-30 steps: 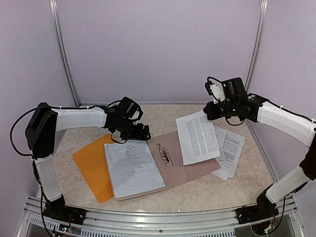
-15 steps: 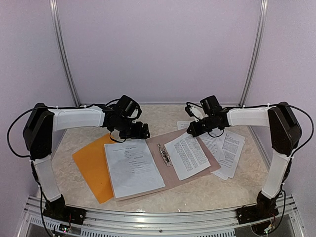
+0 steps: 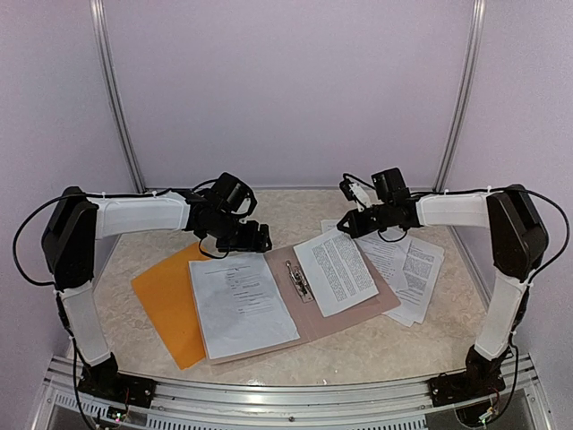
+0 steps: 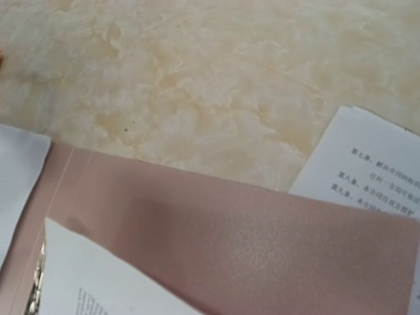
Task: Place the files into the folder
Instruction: Place the file in the spring clip on the folder.
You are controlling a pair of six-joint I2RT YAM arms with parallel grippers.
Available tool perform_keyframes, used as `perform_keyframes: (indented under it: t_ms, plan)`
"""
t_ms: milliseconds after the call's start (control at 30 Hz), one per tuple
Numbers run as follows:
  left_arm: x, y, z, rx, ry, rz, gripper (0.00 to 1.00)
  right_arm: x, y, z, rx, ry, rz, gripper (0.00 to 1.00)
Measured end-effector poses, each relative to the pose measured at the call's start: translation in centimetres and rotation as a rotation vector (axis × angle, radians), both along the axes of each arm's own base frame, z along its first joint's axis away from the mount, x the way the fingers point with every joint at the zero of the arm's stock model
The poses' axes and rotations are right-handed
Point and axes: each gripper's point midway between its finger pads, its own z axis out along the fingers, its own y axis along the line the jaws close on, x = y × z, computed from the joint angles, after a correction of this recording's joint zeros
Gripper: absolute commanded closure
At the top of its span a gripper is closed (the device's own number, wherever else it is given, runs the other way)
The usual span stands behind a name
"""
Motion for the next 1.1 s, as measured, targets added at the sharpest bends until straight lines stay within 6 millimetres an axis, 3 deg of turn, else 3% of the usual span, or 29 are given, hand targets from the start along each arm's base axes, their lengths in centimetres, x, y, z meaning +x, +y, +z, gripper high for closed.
perform_keyframes:
  t_ms: [867, 1100]
  plan:
    - [0.0, 0.0, 0.1, 0.007, -0.007, 0.012, 0.13, 1.2, 1.1, -2.9, 0.025, 0.064, -0.002, 1.00]
    - [-0.2, 0.1, -0.1, 0.014, -0.004, 0.013, 0.13, 2.1, 1.7, -2.5, 0.026, 0.043, 0.015, 1.00]
